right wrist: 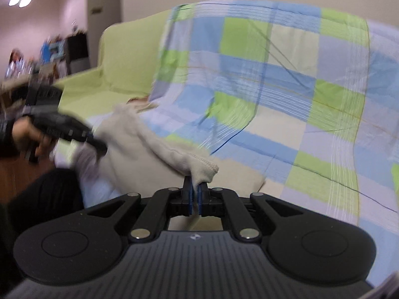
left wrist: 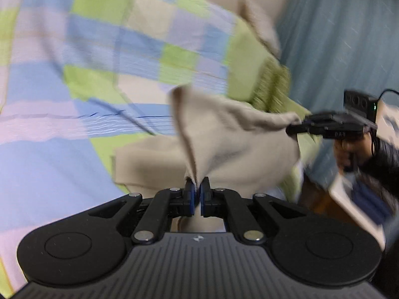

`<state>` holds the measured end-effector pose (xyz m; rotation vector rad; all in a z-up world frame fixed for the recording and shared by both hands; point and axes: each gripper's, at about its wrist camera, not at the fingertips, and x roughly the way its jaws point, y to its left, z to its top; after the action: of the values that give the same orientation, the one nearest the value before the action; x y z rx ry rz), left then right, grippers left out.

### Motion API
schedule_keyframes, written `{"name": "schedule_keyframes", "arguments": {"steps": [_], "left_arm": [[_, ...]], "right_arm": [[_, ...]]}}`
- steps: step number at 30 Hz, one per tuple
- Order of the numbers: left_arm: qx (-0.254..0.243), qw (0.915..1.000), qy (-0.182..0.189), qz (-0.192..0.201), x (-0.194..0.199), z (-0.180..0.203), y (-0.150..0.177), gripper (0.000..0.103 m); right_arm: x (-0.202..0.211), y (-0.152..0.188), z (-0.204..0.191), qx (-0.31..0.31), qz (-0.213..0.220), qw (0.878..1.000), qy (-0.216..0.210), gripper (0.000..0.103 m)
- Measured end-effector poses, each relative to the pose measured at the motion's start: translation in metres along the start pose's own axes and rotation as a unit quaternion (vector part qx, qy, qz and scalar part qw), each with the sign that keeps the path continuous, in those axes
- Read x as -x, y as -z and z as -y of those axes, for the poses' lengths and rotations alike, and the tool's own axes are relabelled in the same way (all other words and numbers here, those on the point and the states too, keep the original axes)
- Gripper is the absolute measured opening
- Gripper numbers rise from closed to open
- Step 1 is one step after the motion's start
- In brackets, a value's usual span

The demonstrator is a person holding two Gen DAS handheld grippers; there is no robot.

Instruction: Fold clothes

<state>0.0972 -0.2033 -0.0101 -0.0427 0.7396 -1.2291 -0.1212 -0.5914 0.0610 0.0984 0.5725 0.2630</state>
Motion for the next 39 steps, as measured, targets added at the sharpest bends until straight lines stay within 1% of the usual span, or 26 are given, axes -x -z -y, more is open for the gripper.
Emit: {"name": "schedule_keyframes", "arguments": {"steps": [2, 4, 5, 7, 9, 11, 12, 13, 16, 18, 19, 20, 21, 23, 24, 25, 27, 29, 30, 31, 32, 34, 35, 36, 38, 39], "left_arm": [[0.02, 0.9996, -0.016, -0.012, -0.016, -0.012, -0.003, 0.0], [0.04, 0.9981, -0.033, -0.033, -0.033, -0.025, -0.001, 0.0], [0.042, 0.9976, -0.038, -0.039, -0.037, -0.026, 0.0, 0.0], [0.048, 0.9963, -0.044, -0.057, -0.048, -0.032, 0.004, 0.001], [0.062, 0.9957, -0.036, -0.058, -0.05, -0.039, 0.001, 0.004], [0.066, 0.9958, -0.032, -0.056, -0.049, -0.044, -0.002, 0.017], [0.071, 0.9957, -0.03, -0.051, -0.048, -0.046, -0.005, 0.031], [0.081, 0.9954, -0.03, -0.042, -0.049, -0.052, -0.009, 0.034], [0.107, 0.9935, -0.021, -0.03, -0.059, -0.063, -0.022, 0.034], [0.109, 0.9935, -0.018, -0.03, -0.068, -0.068, -0.026, 0.029], [0.107, 0.9937, -0.02, -0.028, -0.07, -0.069, -0.028, 0.015], [0.106, 0.9938, -0.022, -0.025, -0.072, -0.069, -0.029, 0.009], [0.105, 0.994, -0.024, -0.017, -0.071, -0.069, -0.03, 0.009], [0.104, 0.9942, -0.028, -0.004, -0.071, -0.068, -0.031, 0.009], [0.105, 0.994, -0.031, -0.006, -0.073, -0.069, -0.031, 0.009], [0.106, 0.9937, -0.034, -0.008, -0.076, -0.07, -0.031, 0.009], [0.112, 0.9931, -0.033, -0.013, -0.08, -0.073, -0.031, 0.009], [0.115, 0.9928, -0.031, -0.008, -0.08, -0.074, -0.032, 0.018], [0.12, 0.9923, -0.03, -0.003, -0.079, -0.076, -0.033, 0.028], [0.126, 0.9916, -0.03, 0.003, -0.08, -0.079, -0.034, 0.033], [0.132, 0.9907, -0.03, 0.01, -0.08, -0.081, -0.036, 0.033], [0.135, 0.9902, -0.033, 0.017, -0.082, -0.084, -0.038, 0.024], [0.133, 0.9903, -0.036, 0.018, -0.083, -0.084, -0.038, 0.014], [0.131, 0.9905, -0.039, 0.019, -0.084, -0.084, -0.038, 0.003], [0.125, 0.9908, -0.048, 0.019, -0.085, -0.083, -0.038, 0.003], [0.12, 0.9911, -0.057, 0.012, -0.088, -0.083, -0.037, 0.003]], "right_arm": [[-0.031, -0.01, 0.027, -0.038, -0.007, 0.999, -0.009, 0.003], [-0.07, -0.006, 0.052, -0.085, -0.023, 0.996, -0.019, 0.003], [-0.086, -0.003, 0.062, -0.104, -0.03, 0.994, -0.022, 0.004], [-0.108, 0.01, 0.071, -0.122, -0.046, 0.991, -0.018, 0.004], [-0.116, 0.022, 0.074, -0.132, -0.049, 0.99, -0.017, 0.007], [-0.114, 0.033, 0.076, -0.146, -0.038, 0.988, -0.018, 0.01], [-0.112, 0.036, 0.078, -0.154, -0.032, 0.987, -0.017, 0.013], [-0.108, 0.041, 0.08, -0.166, -0.023, 0.986, -0.016, 0.013], [-0.105, 0.05, 0.087, -0.202, -0.003, 0.979, -0.022, 0.013], [-0.108, 0.052, 0.092, -0.228, 0.002, 0.973, -0.026, 0.012], [-0.109, 0.052, 0.093, -0.238, 0.004, 0.971, -0.028, 0.007], [-0.11, 0.05, 0.095, -0.244, 0.007, 0.969, -0.029, 0.005], [-0.11, 0.049, 0.095, -0.249, 0.013, 0.968, -0.031, 0.005], [-0.107, 0.044, 0.097, -0.26, 0.033, 0.964, -0.038, 0.004], [-0.107, 0.041, 0.098, -0.265, 0.04, 0.962, -0.04, 0.004], [-0.109, 0.04, 0.099, -0.265, 0.037, 0.963, -0.035, 0.004], [-0.12, 0.042, 0.103, -0.263, 0.008, 0.964, -0.025, 0.006], [-0.128, 0.047, 0.107, -0.27, -0.007, 0.962, -0.029, 0.008], [-0.128, 0.047, 0.109, -0.275, -0.003, 0.961, -0.035, 0.01], [-0.129, 0.047, 0.111, -0.281, 0.001, 0.959, -0.04, 0.013], [-0.13, 0.046, 0.112, -0.286, 0.004, 0.957, -0.044, 0.014], [-0.134, 0.045, 0.114, -0.291, 0.003, 0.955, -0.048, 0.014], [-0.136, 0.044, 0.114, -0.291, 0.003, 0.956, -0.047, 0.013], [-0.136, 0.043, 0.113, -0.286, 0.005, 0.957, -0.041, 0.007], [-0.134, 0.04, 0.112, -0.283, 0.019, 0.958, -0.038, 0.005], [-0.132, 0.04, 0.113, -0.286, 0.025, 0.957, -0.037, 0.005]]}}
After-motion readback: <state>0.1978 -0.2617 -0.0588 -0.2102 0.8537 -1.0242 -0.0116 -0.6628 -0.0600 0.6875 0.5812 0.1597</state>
